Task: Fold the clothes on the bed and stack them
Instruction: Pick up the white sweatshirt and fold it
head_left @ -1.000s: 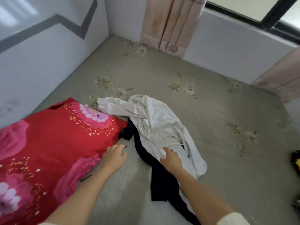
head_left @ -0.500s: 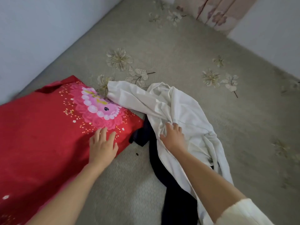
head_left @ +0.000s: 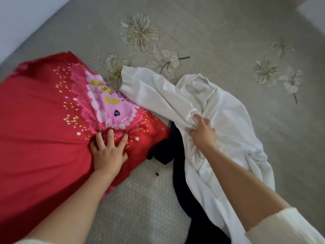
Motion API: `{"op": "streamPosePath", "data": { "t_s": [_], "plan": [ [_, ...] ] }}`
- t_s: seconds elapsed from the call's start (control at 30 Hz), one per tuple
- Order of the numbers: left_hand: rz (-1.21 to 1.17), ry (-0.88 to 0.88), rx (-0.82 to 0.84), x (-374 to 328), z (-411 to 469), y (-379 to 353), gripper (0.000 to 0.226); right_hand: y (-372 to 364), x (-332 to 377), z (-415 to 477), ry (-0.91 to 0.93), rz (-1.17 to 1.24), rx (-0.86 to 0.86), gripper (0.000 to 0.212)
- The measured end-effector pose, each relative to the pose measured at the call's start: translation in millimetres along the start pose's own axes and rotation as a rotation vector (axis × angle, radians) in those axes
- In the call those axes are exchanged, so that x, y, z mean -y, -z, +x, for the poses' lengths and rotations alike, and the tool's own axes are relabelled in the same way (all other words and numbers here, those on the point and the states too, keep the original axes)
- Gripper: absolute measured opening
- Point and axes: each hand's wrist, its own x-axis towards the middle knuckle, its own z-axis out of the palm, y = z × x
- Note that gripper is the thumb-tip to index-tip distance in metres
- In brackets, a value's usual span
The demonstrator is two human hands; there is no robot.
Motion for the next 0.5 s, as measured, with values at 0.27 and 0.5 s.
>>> {"op": "streamPosePath", "data": {
  "t_s": [0.27, 0.5],
  "plan": [
    [-0.018, -0.006, 0.013, 5, 6, -4, 0.069, 13, -14, -16, 0.041, 0.222, -0.044, 0.020],
    [-0.047, 0.101, 0.336, -2, 20, 44, 0.061, 81, -48, -107, -0.002, 0.570, -0.110, 0.003]
  ]
}}
